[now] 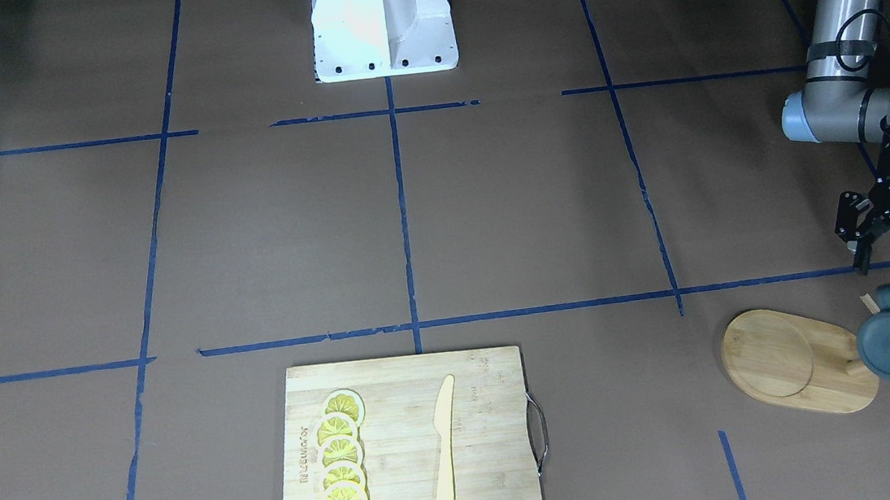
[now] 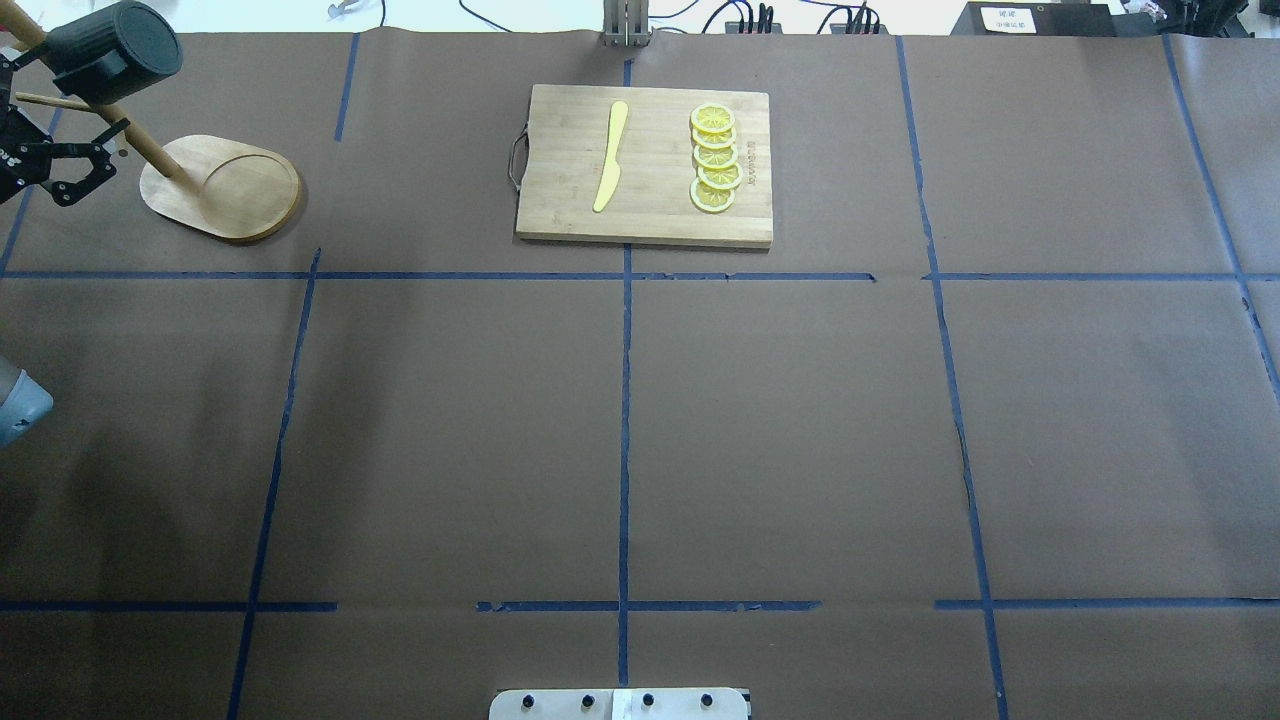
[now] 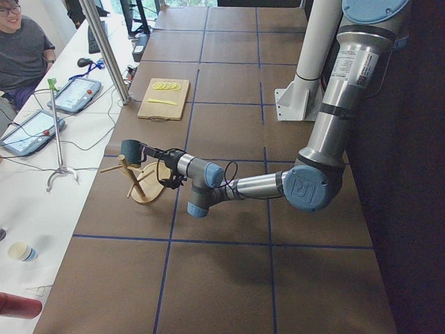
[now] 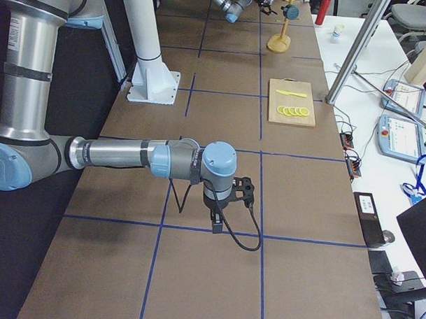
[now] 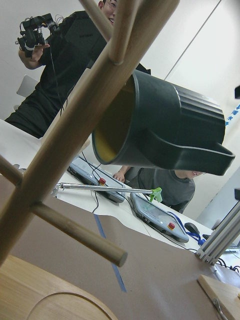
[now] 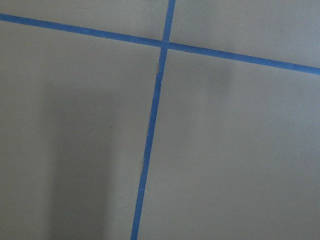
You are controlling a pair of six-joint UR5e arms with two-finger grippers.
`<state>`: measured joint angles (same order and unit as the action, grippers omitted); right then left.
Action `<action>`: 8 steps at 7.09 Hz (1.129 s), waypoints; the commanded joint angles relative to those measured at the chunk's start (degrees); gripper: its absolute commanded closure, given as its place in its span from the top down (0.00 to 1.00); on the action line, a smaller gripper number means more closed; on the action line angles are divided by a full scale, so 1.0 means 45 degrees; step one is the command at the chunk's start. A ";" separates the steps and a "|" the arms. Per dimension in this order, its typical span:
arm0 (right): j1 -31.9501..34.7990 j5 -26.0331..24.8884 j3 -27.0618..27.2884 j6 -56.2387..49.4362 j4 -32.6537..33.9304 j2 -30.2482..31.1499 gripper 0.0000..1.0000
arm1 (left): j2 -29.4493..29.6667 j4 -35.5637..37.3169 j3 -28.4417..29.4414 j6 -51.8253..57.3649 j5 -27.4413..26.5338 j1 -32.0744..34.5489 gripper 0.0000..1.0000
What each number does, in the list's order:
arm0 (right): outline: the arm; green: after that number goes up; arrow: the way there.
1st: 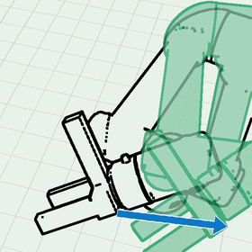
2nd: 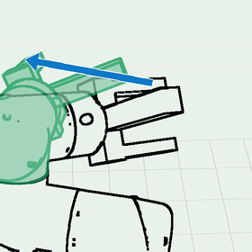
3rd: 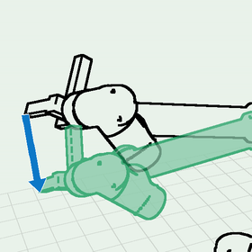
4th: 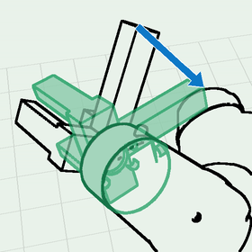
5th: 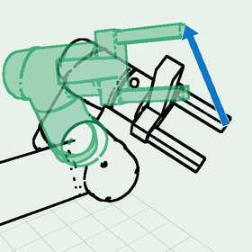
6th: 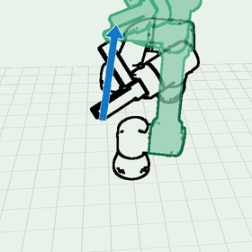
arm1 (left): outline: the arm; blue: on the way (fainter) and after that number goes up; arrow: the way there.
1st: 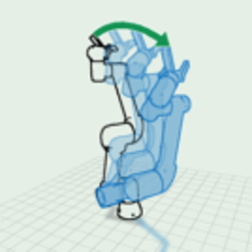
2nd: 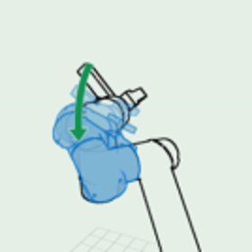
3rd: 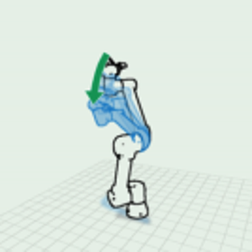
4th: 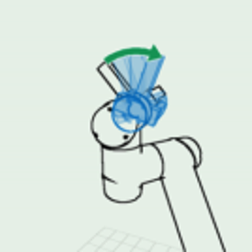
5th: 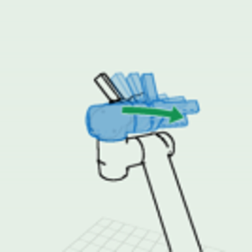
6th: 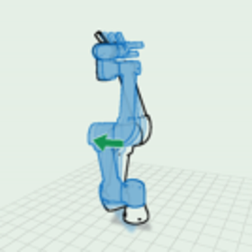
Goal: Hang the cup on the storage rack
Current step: 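Hook the mug handle over a stand peg and open the left gripper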
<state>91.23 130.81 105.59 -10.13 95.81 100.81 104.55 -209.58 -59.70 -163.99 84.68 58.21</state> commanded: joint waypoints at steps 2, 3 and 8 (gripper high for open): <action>0.0000 -0.0007 -0.0028 0.0063 -0.0001 -0.0059 1.00 | -0.0224 -0.0707 -0.0306 0.0539 0.0030 0.0073 1.00; 0.0000 0.0012 0.0011 0.0044 -0.0001 -0.0060 1.00 | -0.0727 -0.1331 -0.0520 0.1511 0.0030 0.0054 1.00; 0.0000 0.0013 -0.0008 0.0102 0.0018 -0.0060 1.00 | -0.4611 -0.1301 -0.3003 1.3685 0.4339 0.0015 1.00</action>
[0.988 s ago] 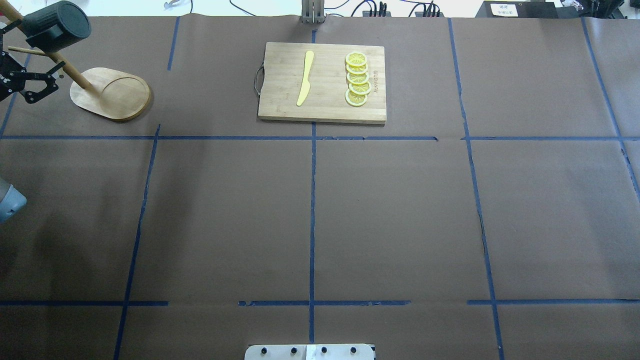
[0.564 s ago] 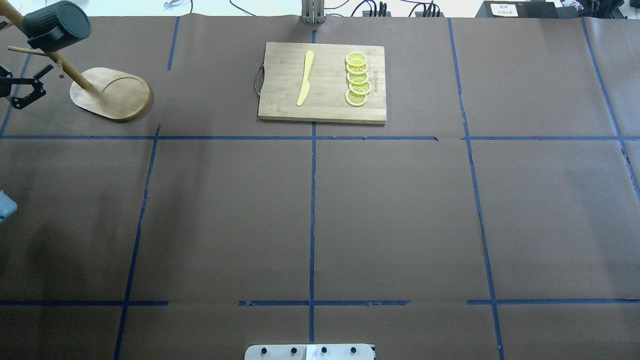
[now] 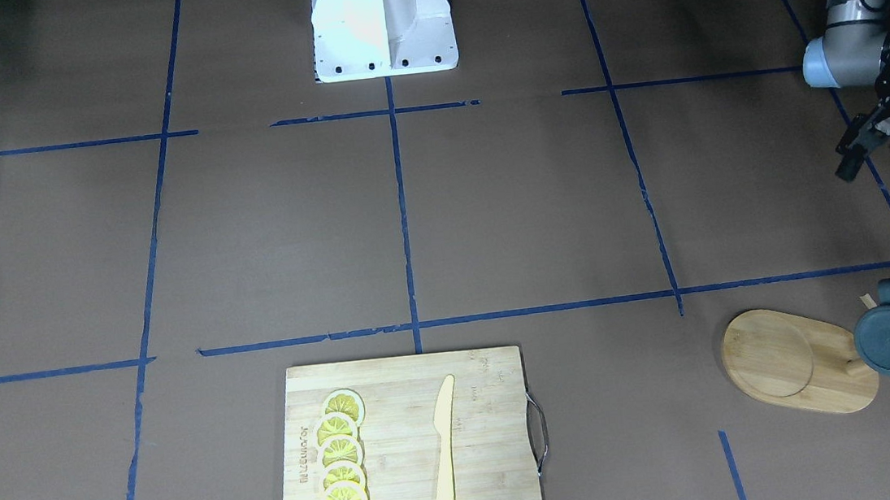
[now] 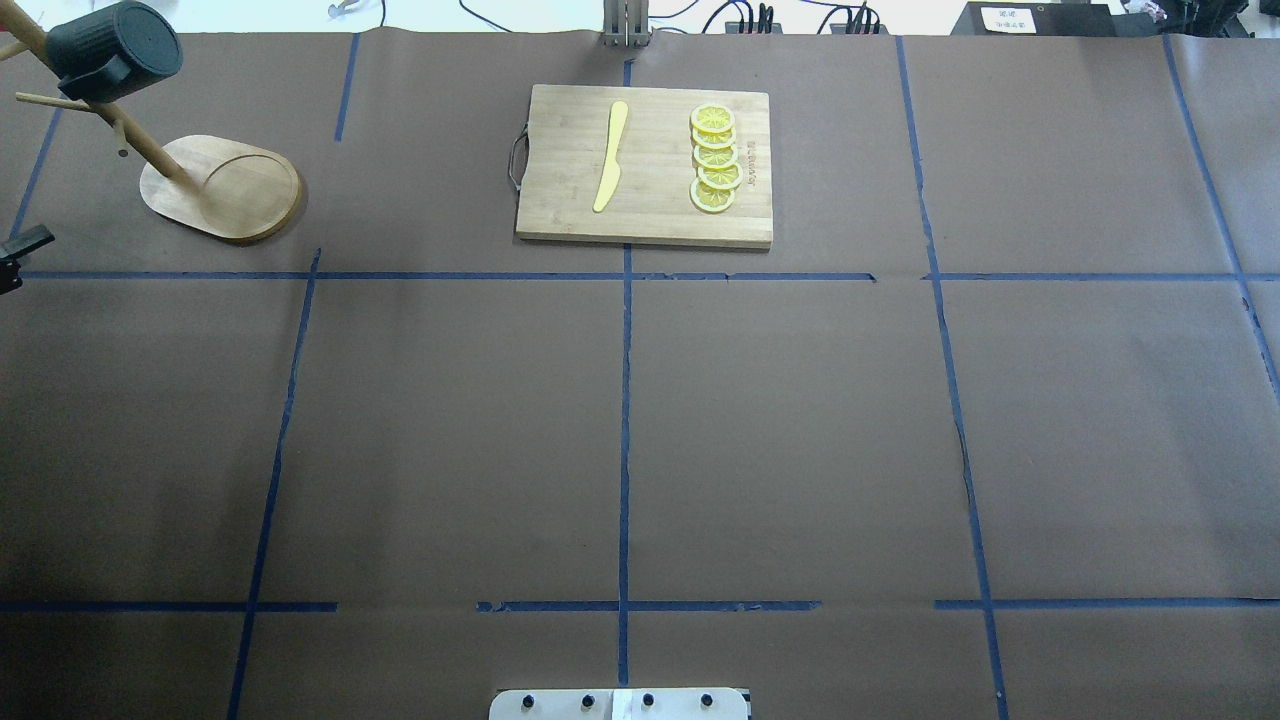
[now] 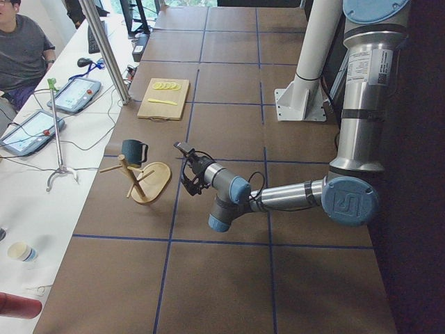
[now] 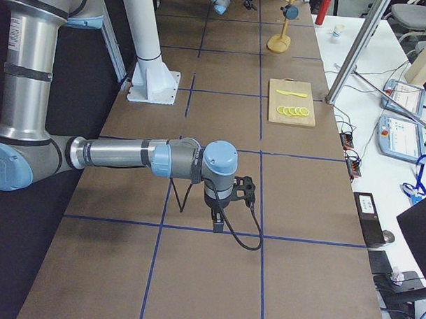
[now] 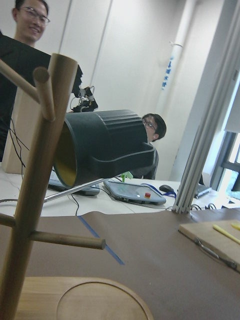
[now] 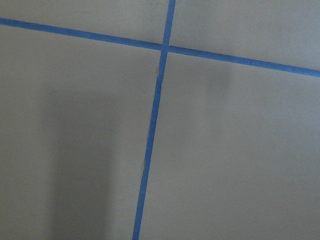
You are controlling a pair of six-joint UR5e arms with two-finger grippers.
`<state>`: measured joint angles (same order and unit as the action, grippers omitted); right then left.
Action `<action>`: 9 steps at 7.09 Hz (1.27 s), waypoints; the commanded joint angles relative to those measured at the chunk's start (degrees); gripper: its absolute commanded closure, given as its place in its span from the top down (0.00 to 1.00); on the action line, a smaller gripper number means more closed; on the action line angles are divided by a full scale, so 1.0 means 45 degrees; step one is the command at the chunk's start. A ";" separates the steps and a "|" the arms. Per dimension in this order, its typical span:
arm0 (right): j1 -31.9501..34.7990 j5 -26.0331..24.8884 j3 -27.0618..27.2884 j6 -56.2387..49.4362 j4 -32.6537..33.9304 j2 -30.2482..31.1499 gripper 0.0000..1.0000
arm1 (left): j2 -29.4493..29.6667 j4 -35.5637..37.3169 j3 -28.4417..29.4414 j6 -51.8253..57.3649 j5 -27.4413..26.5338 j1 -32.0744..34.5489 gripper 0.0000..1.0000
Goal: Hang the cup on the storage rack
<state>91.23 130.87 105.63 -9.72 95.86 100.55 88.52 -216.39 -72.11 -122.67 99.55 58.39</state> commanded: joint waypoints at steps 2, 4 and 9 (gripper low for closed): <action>0.0000 0.0001 -0.0036 0.0010 0.0005 0.0000 1.00 | -0.1447 0.1149 -0.0149 0.8782 0.1374 -0.0047 1.00; 0.0000 -0.0019 -0.0074 0.0030 0.0005 -0.0019 1.00 | -0.1371 0.3775 -0.0439 1.4094 0.1296 0.0050 1.00; 0.0000 -0.0019 -0.0075 0.0030 0.0005 0.0000 1.00 | -0.1213 1.5624 -0.3756 2.7085 0.1257 0.3324 1.00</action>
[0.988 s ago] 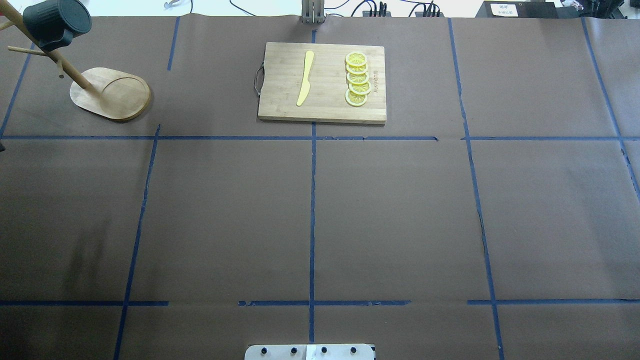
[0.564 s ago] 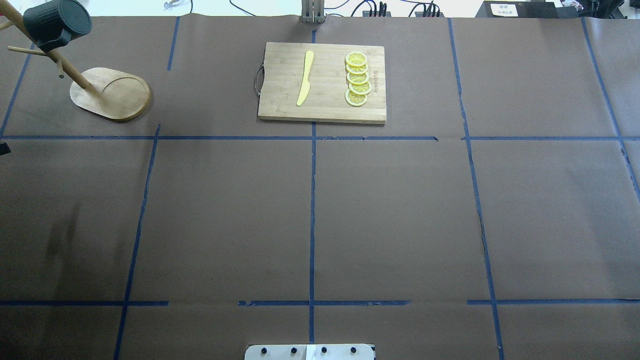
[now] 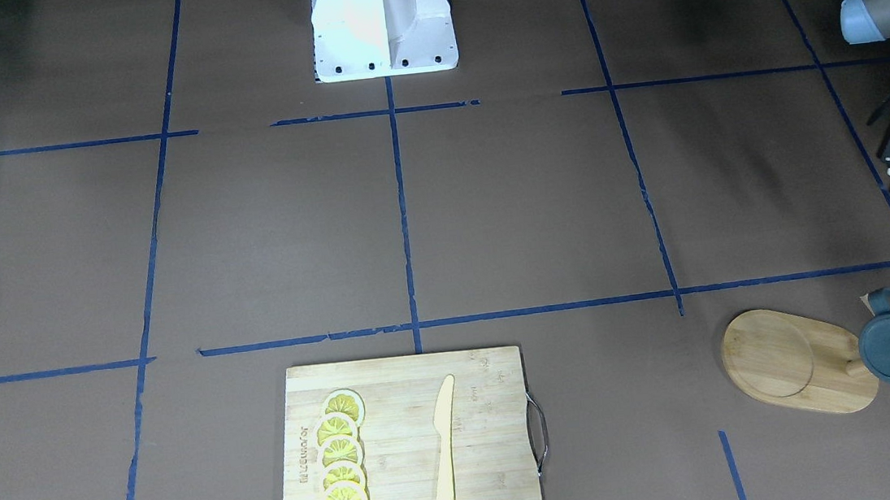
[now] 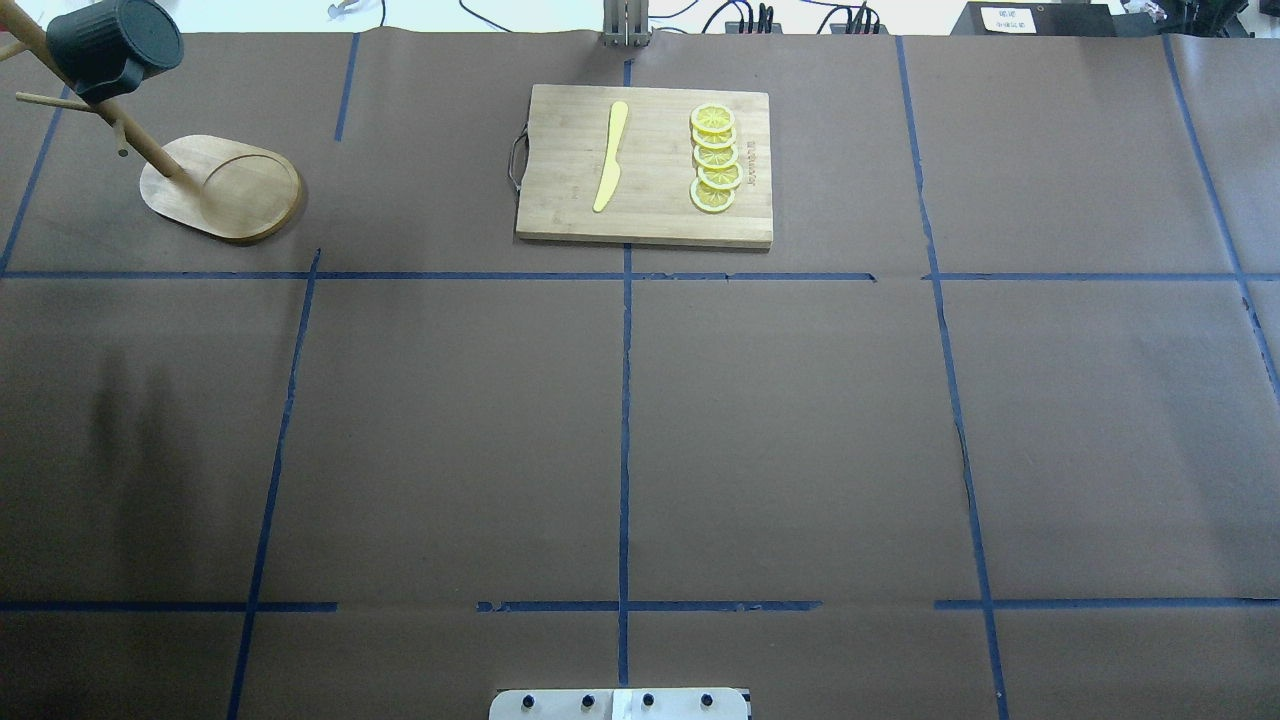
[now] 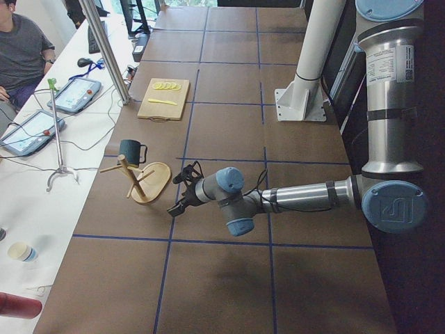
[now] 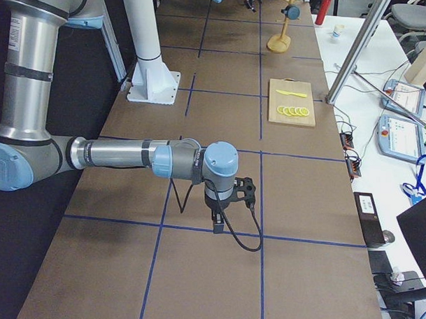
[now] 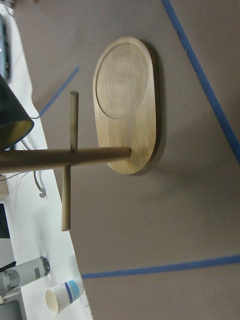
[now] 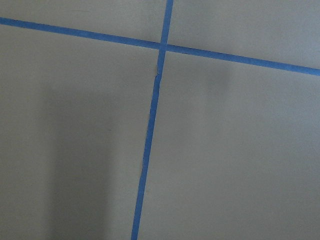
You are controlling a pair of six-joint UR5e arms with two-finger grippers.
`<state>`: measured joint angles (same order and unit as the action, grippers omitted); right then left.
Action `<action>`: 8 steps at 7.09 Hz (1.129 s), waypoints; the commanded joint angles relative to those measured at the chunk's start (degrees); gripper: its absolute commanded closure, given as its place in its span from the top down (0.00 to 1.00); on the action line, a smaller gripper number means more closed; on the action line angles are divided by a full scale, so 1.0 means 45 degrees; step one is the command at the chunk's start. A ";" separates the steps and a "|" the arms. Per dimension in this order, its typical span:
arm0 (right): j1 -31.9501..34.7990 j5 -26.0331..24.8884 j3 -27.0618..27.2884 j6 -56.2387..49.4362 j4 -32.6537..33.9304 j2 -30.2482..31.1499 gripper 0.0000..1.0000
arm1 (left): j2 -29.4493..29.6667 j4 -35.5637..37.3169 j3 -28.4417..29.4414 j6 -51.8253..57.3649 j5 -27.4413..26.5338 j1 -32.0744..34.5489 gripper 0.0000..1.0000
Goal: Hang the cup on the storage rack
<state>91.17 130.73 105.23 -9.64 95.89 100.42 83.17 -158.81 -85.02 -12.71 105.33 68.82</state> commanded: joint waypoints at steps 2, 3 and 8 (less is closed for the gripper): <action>-0.0006 0.0050 -0.0258 -0.0007 -0.0001 0.0029 1.00 | -0.0220 0.5334 -0.0853 0.3411 0.0011 0.2124 1.00; -0.0006 0.0051 -0.0279 -0.0006 -0.0001 0.0029 1.00 | -0.0124 0.7630 -0.1143 0.3411 0.0127 0.2495 1.00; 0.0013 0.0051 -0.0299 0.0033 0.0057 0.0087 1.00 | -0.0065 1.3932 -0.1362 0.3198 0.4607 0.3221 1.00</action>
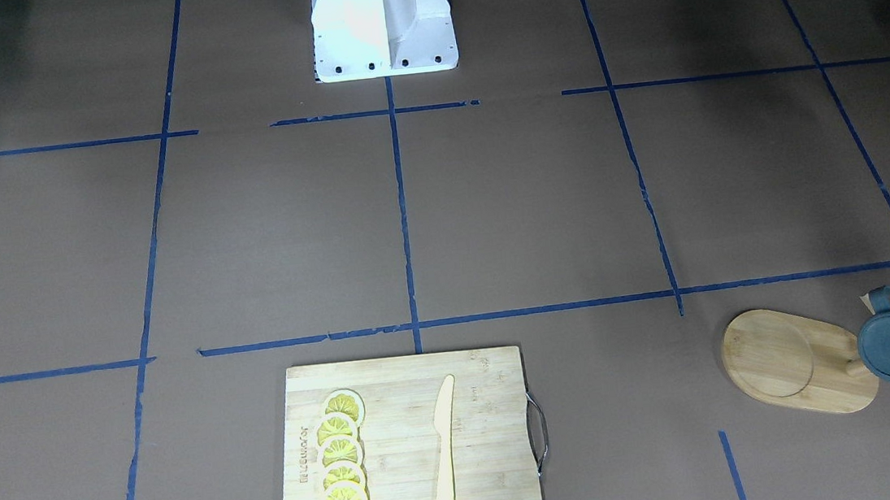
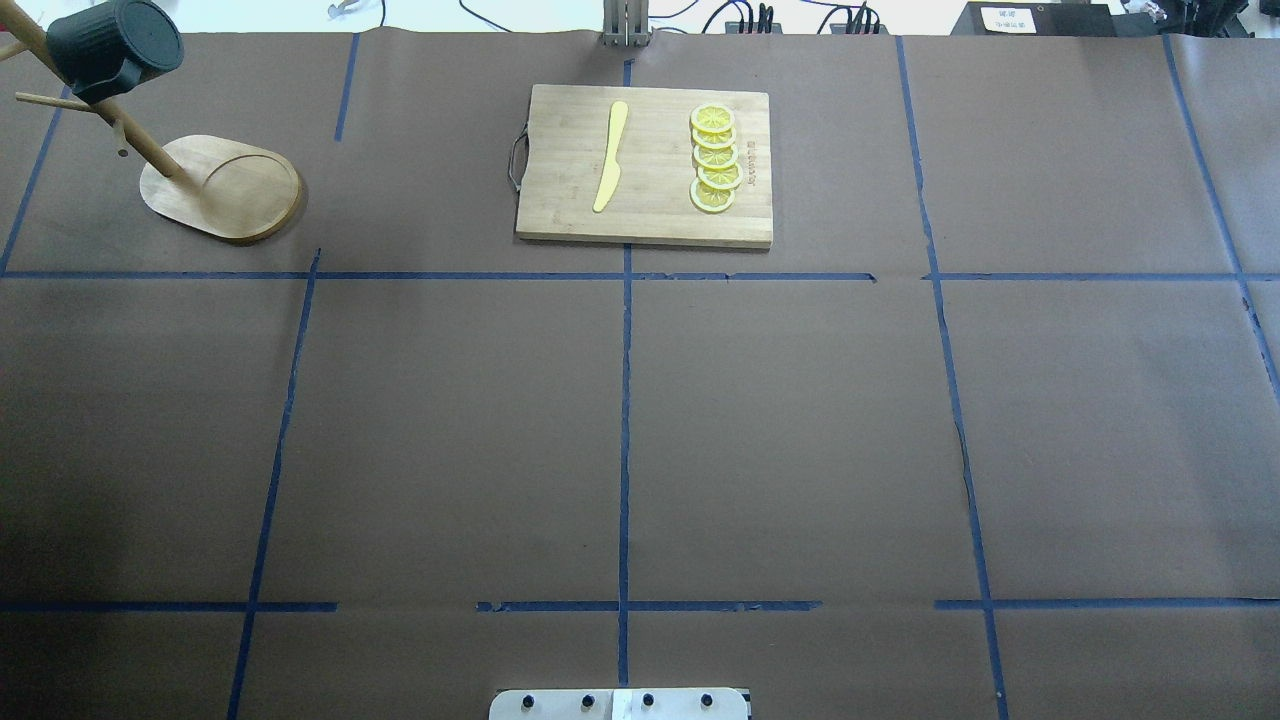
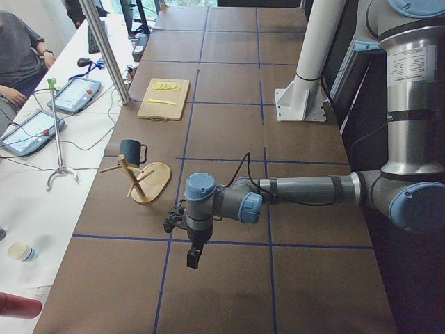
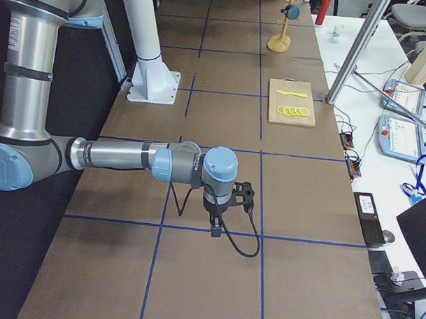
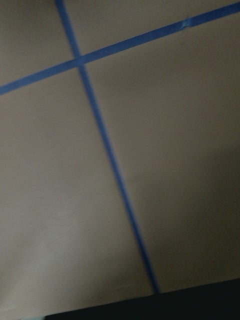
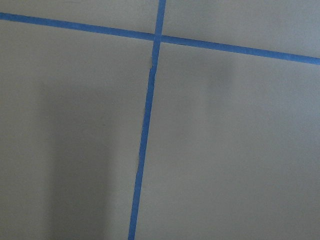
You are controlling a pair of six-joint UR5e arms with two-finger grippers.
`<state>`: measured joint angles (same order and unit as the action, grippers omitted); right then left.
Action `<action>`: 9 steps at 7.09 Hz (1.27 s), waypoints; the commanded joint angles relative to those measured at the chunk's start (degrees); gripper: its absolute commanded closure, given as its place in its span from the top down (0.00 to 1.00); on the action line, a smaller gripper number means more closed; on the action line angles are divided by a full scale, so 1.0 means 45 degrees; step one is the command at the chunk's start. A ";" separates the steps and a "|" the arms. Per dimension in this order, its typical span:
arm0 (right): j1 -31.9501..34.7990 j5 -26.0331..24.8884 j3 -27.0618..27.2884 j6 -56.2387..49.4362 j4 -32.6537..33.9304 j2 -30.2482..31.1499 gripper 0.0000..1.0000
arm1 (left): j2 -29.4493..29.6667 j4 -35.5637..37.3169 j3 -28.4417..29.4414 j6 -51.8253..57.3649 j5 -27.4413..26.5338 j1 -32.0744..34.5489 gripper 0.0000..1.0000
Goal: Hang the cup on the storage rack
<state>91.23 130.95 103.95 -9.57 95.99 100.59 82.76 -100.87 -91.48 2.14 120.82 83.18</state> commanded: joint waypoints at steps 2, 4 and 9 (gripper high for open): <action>0.0001 0.0001 -0.0053 0.0581 0.0095 0.0087 1.00 | -0.0108 0.2572 -0.0467 -0.0825 0.3538 0.1076 1.00; 0.0001 0.0040 -0.0053 0.0583 -0.0002 0.0107 1.00 | 0.0046 0.2669 -0.0683 -0.0847 0.3639 0.1144 1.00; -0.0018 0.0021 -0.0033 0.0544 -0.0042 -0.0029 1.00 | -0.0090 0.2591 -0.1897 -0.0749 0.3523 0.1164 1.00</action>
<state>91.15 131.02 103.87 -7.11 95.81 100.66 82.53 -89.13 -99.45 -1.27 136.67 88.41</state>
